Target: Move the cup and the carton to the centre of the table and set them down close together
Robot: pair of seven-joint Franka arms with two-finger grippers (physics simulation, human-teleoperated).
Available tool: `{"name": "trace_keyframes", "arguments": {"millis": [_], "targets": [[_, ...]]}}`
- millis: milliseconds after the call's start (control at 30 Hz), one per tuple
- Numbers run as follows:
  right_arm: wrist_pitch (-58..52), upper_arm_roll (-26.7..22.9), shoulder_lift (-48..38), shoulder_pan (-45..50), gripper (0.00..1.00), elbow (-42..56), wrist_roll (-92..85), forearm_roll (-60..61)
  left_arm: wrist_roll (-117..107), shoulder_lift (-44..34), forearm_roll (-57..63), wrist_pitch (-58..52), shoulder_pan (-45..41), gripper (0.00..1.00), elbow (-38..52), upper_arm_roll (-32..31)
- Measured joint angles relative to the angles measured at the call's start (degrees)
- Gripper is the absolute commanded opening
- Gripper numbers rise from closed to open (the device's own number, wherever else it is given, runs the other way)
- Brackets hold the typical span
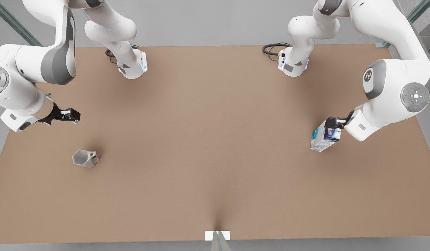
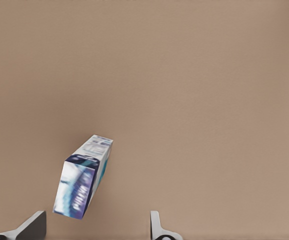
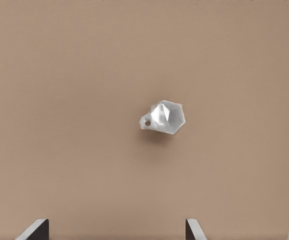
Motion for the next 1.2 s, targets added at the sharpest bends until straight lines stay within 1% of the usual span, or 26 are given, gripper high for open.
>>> {"name": "trace_keyframes", "arguments": {"millis": [33, 67, 200, 233, 333, 467, 567, 733, 1000, 1200], "targets": [[0.0, 0.01, 0.5, -0.09, 1.0, 0.0, 0.0, 0.0, -0.2, 0.05, -0.01, -0.08, -0.31, 1.0, 0.02, 0.0], [0.08, -0.07, 3.01, -0.45, 1.0, 0.24, 0.12, 0.0, -0.33, -0.07, -0.02, -0.09, -0.65, 1.0, 0.02, 0.0], [1.12, 0.0, 11.44, -7.97, 1.0, -1.31, 12.33, 1.02, -0.16, -0.31, 0.17, -0.7, -0.06, 1.0, 0.28, 0.04], [1.44, -0.09, 13.54, -9.63, 1.0, -1.37, 15.74, 2.92, -0.24, -0.3, 0.29, -0.7, -0.52, 1.0, 0.28, 0.0], [5.59, -0.01, 17.54, -13.78, 1.0, -2.33, 16.98, 4.64, -0.31, -0.18, 0.72, -0.89, -0.7, 1.0, 0.28, -0.35], [10.91, -0.05, 20.36, -15.53, 1.0, -5.63, 21.49, 9.36, 0.0, 0.06, 0.98, -0.6, -0.67, 1.0, 1.95, -0.18], [12.97, -0.09, 22.08, -15.82, 1.0, -5.85, 21.71, 11.25, -0.3, -0.02, 1.15, -0.79, -0.52, 1.0, 1.95, -0.18], [14.85, -0.12, 22.24, -18.59, 1.0, -8.16, 24.63, 11.78, -0.38, 0.81, 1.19, -0.68, -0.05, 1.0, 1.83, -0.09], [19.02, -0.18, 25.5, -18.64, 1.0, -8.32, 24.09, 14.06, -0.57, 0.88, 1.06, -0.44, -0.05, 1.0, 1.69, -0.09], [19.34, -0.09, 26.82, -18.98, 1.0, -8.35, 23.99, 14.2, -0.48, 0.7, 0.94, -0.62, -0.11, 1.0, 1.81, -0.09]]}}
